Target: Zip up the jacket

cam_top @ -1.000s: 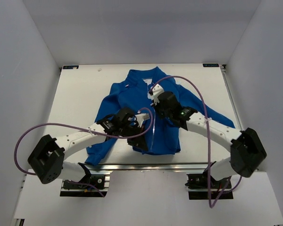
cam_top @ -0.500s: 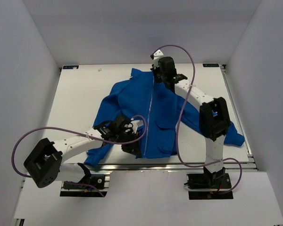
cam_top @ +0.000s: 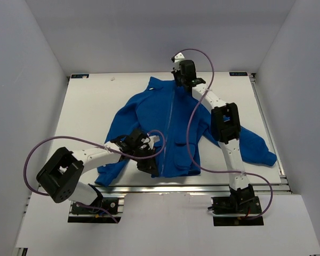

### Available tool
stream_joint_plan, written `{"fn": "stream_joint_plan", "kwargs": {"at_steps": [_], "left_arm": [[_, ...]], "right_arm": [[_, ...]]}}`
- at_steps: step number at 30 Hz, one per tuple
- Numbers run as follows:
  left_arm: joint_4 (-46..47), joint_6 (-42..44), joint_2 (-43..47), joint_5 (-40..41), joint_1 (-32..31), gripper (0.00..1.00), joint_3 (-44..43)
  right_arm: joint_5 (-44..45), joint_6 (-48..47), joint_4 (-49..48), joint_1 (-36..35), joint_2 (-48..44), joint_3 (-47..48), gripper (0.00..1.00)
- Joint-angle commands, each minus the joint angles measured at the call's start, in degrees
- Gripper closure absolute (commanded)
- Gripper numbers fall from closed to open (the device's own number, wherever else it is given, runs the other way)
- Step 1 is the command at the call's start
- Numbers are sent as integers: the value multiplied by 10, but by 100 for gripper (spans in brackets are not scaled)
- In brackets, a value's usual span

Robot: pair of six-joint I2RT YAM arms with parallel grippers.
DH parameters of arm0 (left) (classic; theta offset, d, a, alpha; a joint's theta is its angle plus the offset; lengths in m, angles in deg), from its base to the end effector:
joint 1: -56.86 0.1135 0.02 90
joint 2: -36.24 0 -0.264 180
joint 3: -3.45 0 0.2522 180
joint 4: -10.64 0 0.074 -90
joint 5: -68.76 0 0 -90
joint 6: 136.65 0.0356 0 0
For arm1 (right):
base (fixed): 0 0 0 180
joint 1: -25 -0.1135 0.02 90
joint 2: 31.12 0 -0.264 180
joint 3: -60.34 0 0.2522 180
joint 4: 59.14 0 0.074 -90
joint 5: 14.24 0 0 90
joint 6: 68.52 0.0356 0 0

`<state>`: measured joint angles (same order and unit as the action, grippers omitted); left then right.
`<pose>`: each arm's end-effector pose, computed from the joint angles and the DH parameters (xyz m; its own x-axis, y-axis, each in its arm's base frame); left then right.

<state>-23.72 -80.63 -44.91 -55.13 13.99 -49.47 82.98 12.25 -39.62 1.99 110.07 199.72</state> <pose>0.1692 -0.1841 0.1631 -0.9603 0.2584 -0.1051 0.2607 0.6972 -0.6678 0.5353 0.2225 0.2312 -0.2855 -0.2941 -0.9121 -0.3301 0.9237 -0.1945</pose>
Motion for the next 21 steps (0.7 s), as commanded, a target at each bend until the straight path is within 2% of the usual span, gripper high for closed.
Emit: {"fn": "stream_joint_plan", "kwargs": {"at_steps": [1,3,5,6,7,8,9,10,11,12,15,17,21], "left_arm": [[-86,9,-11,-81,-4,100,17],[-85,6,-12,-87,2,100,22],[-95,8,-23,-81,8,100,8],[-117,13,-31,-76,9,91,-4],[-124,15,-44,-70,10,80,-15],[-131,16,-46,-52,11,58,-40],[-138,16,-46,-42,12,48,-52],[-143,16,-43,-29,14,36,-65],[-149,18,-33,-14,20,20,-79],[-159,19,-27,12,24,2,-108],[-193,25,1,77,40,2,-171],[-214,28,27,117,50,2,-198],[-265,19,58,256,79,2,-264]], "right_arm": [[46,-16,-162,31,8,61,100],[20,-20,-192,31,11,53,100],[-24,-13,-183,31,3,40,100],[-40,-5,-178,32,-2,26,93],[-72,-3,-176,31,-12,13,68],[-97,-4,-174,31,-37,-4,55],[-108,3,-175,31,-51,-22,42],[-126,8,-176,31,-69,-61,20],[-134,9,-175,31,-106,-82,11],[-136,20,-174,31,-125,-101,11],[-130,40,-152,31,-208,-171,11],[-95,75,-137,32,-277,-229,11],[-41,162,-78,49,-395,-333,11]]}}
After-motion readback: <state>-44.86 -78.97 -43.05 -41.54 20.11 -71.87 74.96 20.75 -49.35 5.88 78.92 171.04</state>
